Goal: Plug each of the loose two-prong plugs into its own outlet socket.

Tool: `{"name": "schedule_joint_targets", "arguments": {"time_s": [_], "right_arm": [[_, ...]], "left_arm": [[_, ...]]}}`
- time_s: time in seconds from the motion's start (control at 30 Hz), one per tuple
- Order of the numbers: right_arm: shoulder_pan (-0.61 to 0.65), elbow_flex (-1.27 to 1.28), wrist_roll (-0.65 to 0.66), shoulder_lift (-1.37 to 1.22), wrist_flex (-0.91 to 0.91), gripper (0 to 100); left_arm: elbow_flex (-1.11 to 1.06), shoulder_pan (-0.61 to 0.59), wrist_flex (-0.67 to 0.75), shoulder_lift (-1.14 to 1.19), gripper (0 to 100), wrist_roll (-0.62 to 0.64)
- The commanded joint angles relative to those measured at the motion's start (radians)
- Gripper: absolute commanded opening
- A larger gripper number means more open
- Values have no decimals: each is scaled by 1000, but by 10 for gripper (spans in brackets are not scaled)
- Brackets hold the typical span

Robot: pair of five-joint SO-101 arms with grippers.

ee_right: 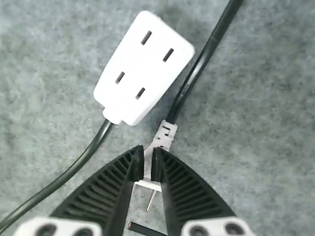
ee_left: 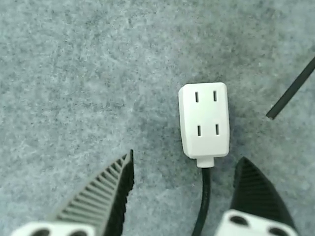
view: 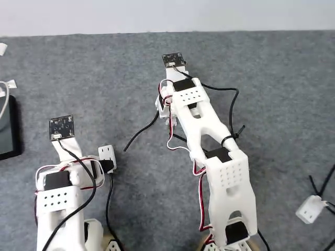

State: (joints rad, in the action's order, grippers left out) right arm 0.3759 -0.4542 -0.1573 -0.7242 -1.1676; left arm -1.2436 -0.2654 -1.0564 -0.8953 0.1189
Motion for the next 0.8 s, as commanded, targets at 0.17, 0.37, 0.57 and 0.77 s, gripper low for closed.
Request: {"name": "schedule_joint_targets", "arguments": {"time_s": [0.17,0.37,0.57,0.77], "right_arm": [[-1,-44,12,1,16,108],[-4,-44,11,4,18,110],[-21,-51,-23,12,18,110],[-61,-98,-23,-1,16,75]], "left_arm": [[7,-2,26,2,242,-9],[-1,-2,28,2,242,-9],[-1,-2,28,2,242,-9],[-1,-2,28,2,242,-9]]}}
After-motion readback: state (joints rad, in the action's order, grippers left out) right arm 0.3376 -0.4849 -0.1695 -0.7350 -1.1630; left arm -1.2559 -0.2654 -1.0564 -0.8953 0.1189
